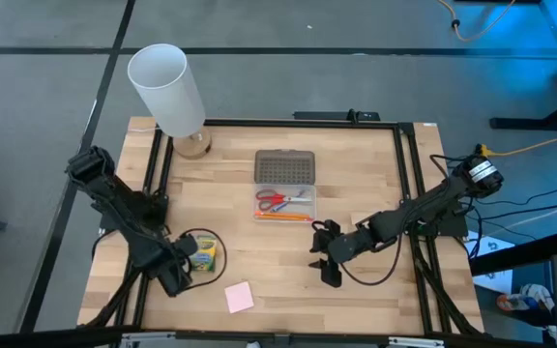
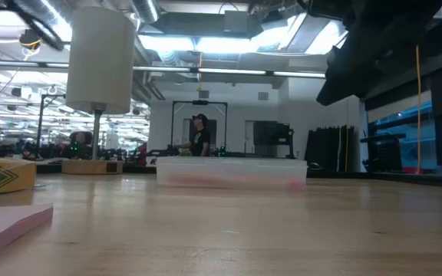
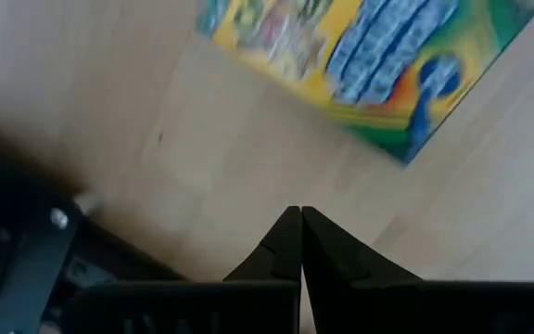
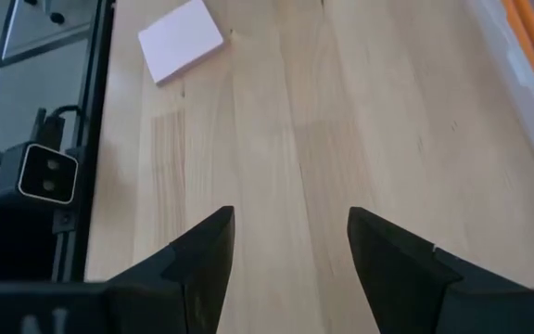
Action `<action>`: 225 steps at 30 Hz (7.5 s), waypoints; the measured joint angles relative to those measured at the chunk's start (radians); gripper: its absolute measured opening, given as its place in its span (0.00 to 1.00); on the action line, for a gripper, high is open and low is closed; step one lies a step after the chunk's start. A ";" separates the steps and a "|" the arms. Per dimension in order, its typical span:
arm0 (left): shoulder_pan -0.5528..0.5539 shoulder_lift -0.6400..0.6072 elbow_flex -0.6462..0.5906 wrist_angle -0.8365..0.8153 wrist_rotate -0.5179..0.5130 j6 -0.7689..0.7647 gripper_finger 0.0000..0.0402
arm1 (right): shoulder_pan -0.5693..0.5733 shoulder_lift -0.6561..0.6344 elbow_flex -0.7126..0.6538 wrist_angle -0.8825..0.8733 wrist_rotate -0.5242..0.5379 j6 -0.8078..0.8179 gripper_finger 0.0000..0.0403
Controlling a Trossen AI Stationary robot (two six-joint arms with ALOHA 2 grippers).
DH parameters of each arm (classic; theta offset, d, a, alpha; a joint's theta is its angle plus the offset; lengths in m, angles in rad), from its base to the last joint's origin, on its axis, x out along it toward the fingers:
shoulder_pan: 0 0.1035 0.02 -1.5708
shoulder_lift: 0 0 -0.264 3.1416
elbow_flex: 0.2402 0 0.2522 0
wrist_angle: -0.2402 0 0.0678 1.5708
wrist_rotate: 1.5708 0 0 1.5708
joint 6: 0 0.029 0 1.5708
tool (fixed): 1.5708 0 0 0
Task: Pack school essentials
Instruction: Move the yellow crayon box to the center of the table, then move the light pink sticky note to the center of the table, then put the light pink sticky note into the gray supply box
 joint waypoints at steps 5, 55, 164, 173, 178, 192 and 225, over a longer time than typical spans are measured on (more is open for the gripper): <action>0.060 0.047 -0.114 0.074 0.057 0.001 0.00 | 0.001 0.000 0.000 0.000 -0.002 0.029 0.53; 0.313 0.417 0.203 0.689 0.090 0.549 0.00 | 0.016 0.000 0.001 -0.011 -0.046 0.045 0.53; 0.207 -0.348 -0.116 0.430 -0.630 0.694 0.00 | 0.047 0.319 0.313 0.021 0.137 -0.404 0.53; 0.675 -0.633 -0.426 1.000 -0.135 1.363 0.00 | 0.047 0.318 0.330 -0.115 0.138 -0.362 0.53; 0.763 -0.770 -0.610 1.193 -0.037 1.466 0.00 | 0.047 0.318 0.330 -0.164 0.139 -0.348 0.53; 0.946 -0.979 -0.893 1.422 0.186 1.419 0.00 | 0.019 0.318 0.330 -0.166 0.193 -0.343 0.53; 0.989 -1.211 -0.888 1.091 0.057 1.395 0.00 | 0.041 0.433 0.345 -0.222 0.132 -0.179 0.53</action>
